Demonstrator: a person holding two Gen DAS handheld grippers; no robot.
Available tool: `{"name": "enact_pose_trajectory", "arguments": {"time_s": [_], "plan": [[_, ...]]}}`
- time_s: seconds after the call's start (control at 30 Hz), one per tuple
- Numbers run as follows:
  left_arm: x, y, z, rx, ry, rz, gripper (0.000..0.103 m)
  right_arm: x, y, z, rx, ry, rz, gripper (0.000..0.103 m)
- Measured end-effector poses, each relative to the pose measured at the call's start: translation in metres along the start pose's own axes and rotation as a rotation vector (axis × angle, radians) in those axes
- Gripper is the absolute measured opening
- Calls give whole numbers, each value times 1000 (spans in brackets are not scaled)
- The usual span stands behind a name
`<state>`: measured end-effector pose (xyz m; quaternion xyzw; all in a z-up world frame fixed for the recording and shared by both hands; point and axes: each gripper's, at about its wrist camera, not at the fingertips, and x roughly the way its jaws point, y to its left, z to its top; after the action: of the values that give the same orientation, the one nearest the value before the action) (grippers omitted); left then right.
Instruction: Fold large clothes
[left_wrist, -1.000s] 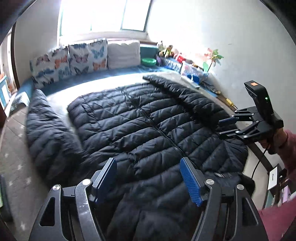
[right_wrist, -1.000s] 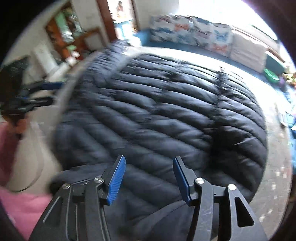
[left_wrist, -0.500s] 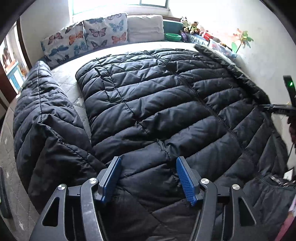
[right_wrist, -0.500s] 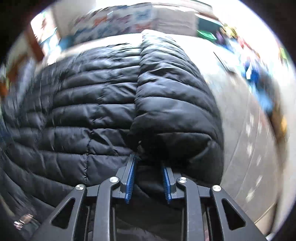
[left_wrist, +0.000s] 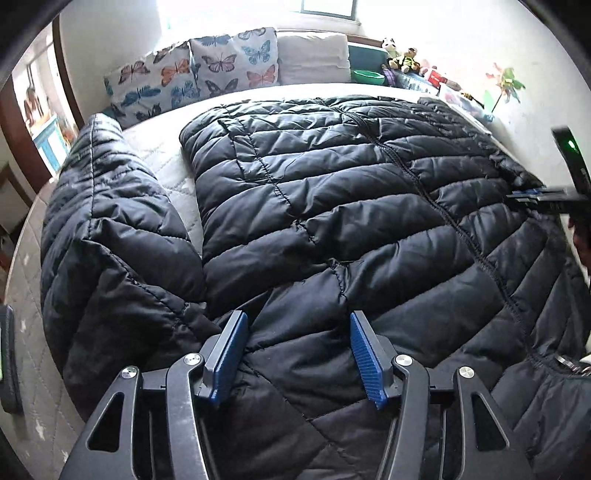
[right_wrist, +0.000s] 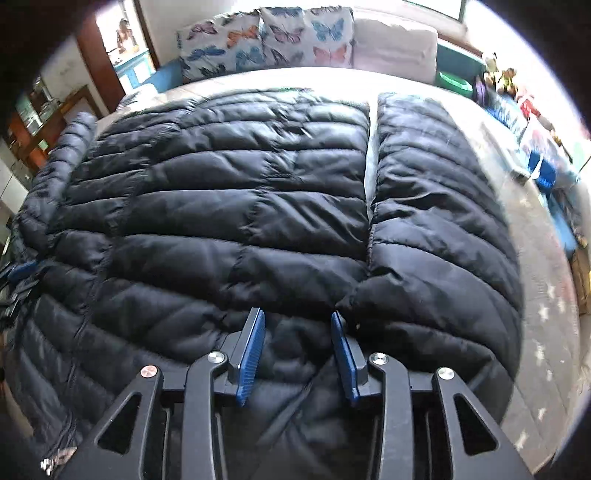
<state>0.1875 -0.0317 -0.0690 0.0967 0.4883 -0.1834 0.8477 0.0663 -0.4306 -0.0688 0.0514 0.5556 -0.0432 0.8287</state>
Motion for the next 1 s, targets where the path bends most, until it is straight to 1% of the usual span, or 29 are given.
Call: {"name": "enact_pose_trajectory", "arguments": {"time_s": [0.03,0.07,0.13,0.2,0.3,0.4,0.5,0.57,0.63,0.67,0.73,0.8,0.87,0.93,1.0], "plan": [[1,-1,0,7,-3,9,62,6,-1,3,-15,11,6,43],[2,-2,0,8,0,17,62,1,4,0,-31,9,-1,44],[6,-5,1,20,1,42,62,3,11,4,-47,6,-6,53],[8,-6,1,24,1,51,62,4,15,5,-67,-3,-8,56],[12,-1,3,23,-7,67,62,2,24,10,-83,-37,-23,56],[17,0,8,8,-2,98,62,8,21,22,-48,-45,3,58],[22,1,11,17,-8,127,62,15,30,29,-80,-67,-17,59],[27,2,17,8,-4,161,62,20,32,36,-93,-75,-23,61],[33,4,25,-8,-2,191,62,29,35,52,-90,-83,-37,71],[36,4,27,-14,-4,202,62,29,33,51,-82,-87,-36,74],[39,5,28,-15,-8,222,63,37,36,64,-73,-94,-26,84],[40,2,27,-22,-6,231,63,42,43,72,-99,-102,-44,88],[37,-7,20,-9,-12,233,63,44,49,76,-132,-94,-67,89],[30,-19,8,14,-26,246,64,37,48,73,-129,-73,-73,89],[19,-30,-2,59,-45,271,65,28,48,66,-132,-64,-78,89]]}}
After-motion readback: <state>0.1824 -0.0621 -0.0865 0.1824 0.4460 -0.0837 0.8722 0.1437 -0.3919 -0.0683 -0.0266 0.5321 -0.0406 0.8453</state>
